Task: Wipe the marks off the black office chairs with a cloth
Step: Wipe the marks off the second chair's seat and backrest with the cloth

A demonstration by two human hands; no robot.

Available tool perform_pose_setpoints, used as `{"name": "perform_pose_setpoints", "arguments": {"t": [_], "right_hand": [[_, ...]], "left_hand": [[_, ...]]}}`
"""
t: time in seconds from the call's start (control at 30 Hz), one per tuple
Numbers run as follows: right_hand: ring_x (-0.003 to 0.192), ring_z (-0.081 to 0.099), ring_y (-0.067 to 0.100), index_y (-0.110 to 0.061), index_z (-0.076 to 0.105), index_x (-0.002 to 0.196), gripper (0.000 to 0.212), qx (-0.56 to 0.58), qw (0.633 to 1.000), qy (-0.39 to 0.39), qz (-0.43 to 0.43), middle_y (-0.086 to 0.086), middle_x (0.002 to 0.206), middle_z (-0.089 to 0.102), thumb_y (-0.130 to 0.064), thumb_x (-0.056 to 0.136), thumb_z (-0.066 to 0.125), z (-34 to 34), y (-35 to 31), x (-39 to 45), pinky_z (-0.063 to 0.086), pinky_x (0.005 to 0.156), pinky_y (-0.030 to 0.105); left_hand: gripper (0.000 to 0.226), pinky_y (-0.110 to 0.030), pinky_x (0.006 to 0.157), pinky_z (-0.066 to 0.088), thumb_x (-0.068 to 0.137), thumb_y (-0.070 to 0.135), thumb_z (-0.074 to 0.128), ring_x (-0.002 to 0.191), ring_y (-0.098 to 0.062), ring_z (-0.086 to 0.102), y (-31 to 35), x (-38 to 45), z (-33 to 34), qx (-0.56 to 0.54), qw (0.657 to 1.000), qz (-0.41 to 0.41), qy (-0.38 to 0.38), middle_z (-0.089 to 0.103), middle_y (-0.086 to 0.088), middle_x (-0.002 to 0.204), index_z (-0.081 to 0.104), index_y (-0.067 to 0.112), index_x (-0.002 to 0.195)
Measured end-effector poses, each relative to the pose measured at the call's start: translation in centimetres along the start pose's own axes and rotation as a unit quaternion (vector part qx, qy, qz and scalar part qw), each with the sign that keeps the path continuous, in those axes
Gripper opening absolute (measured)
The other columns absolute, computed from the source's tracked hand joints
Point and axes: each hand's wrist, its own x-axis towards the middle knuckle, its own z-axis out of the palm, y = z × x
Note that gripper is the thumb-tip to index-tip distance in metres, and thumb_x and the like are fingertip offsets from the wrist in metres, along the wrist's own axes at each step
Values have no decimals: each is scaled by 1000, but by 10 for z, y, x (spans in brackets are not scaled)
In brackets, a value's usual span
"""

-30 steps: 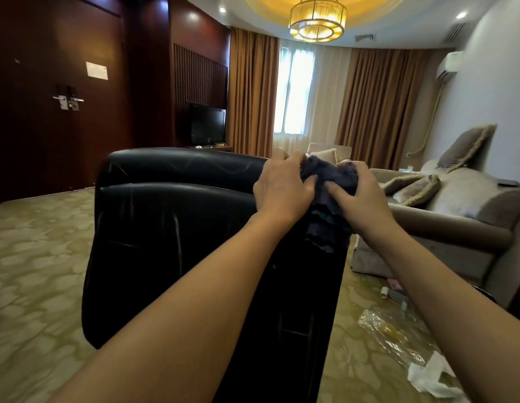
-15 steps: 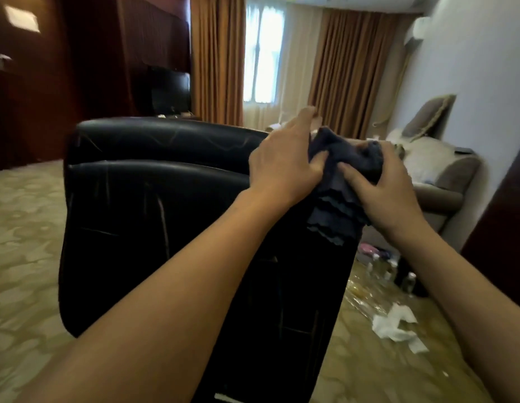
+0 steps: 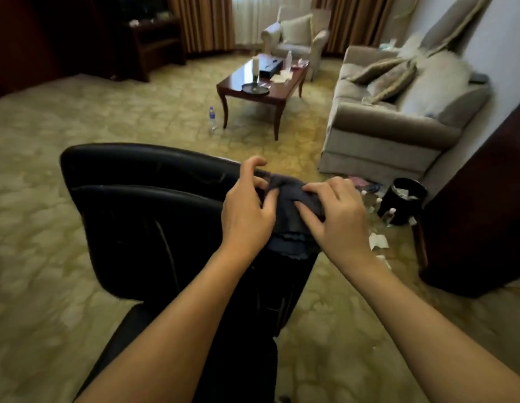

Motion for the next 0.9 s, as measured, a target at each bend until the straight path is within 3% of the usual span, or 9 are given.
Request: {"name": "perform_pose_setpoints", "arguments": {"t": [0.1,0.27,0.37,0.57,0.73,0.9], "right_hand": [[88,52,32,-10,68,101,22,11,999,-39,13,10,93,56,-24,85,72,-4,-8,6,46,73,43],[89,47,31,-17,69,95,18,-139,989,-45,-7,9,94,53,-31,84,70,-5,-22,16,32,72,39],[84,50,33,-16,69,100,18,-168,983,-72,-2,9,90,53,-26,85,68,-4,-30,17,33,68,40],[82,53,35,-13,64,91,16,-204,967,-153,10,11,88,53,-25,80,66,22,-76,54,39,65,41],[80,52,34,-13,59,87,19,-201,960,-180,-68,11,85,52,-24,77,71,64,-126,101,29,62,35],[80,52,34,-11,60,91,17,-143,971,-165,-94,12,87,54,-23,81,67,99,-152,118,35,62,38]], "left_hand": [[29,-39,70,52,92,20,65,73,-8,56,7,-7,-9,28,999,-33,-10,58,12,83,48,30,114],[19,-34,71,47,95,19,58,91,-16,53,-4,2,-19,99,993,57,-21,58,6,95,62,25,113],[17,-29,64,39,94,21,58,92,-18,52,-8,10,-25,126,989,78,-29,57,4,93,62,24,111],[18,-41,69,43,91,23,58,95,-31,56,-37,42,-71,192,972,118,-65,63,-5,97,58,21,109],[15,-43,73,45,91,23,57,98,-32,56,-72,75,-131,243,965,96,-33,64,-5,96,60,23,105],[14,-43,74,45,92,22,57,97,-32,56,-93,83,-160,266,963,45,20,65,-5,100,60,22,106]]}}
